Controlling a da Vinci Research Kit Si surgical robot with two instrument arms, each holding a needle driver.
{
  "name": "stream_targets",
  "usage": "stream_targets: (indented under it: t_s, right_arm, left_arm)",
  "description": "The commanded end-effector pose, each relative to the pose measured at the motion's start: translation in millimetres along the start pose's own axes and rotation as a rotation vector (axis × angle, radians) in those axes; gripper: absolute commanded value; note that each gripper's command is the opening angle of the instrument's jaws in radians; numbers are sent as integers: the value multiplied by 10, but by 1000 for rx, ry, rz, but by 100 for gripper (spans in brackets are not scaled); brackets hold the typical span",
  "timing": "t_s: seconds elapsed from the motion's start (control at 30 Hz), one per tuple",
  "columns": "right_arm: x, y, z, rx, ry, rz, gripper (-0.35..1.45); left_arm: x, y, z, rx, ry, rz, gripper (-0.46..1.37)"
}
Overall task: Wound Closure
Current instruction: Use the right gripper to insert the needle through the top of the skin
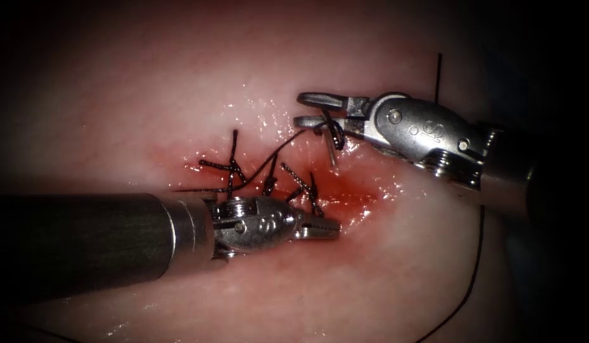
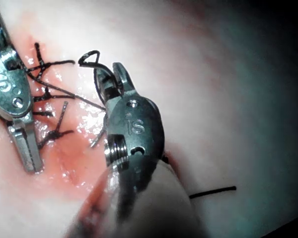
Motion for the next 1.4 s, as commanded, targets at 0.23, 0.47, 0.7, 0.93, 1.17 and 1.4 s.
stream_targets:
  t_s: [0.23, 0.47, 0.7, 0.93, 1.17, 1.4]
  right_arm:
    - [22, 12, -7, -9, -24, 159, -35]
    - [9, 3, -1, 39, -36, 280, -35]
    - [8, 4, -1, 61, -41, 363, -35]
    - [6, 12, -1, 118, -47, 540, -35]
    - [-5, 13, 4, 126, -91, 841, -35]
    - [-9, 4, 6, 204, -87, 1099, -35]
  left_arm:
    - [0, 0, 1, -8, 0, 0, -35]
    - [2, -3, 5, 26, -4, -50, -29]
    - [4, -10, 16, 71, 0, -156, 12]
    - [-18, -15, 23, 117, -57, -141, -4]
    - [-30, -6, 13, 105, -71, -126, -7]
    - [-24, -5, 8, 101, -73, -114, -8]
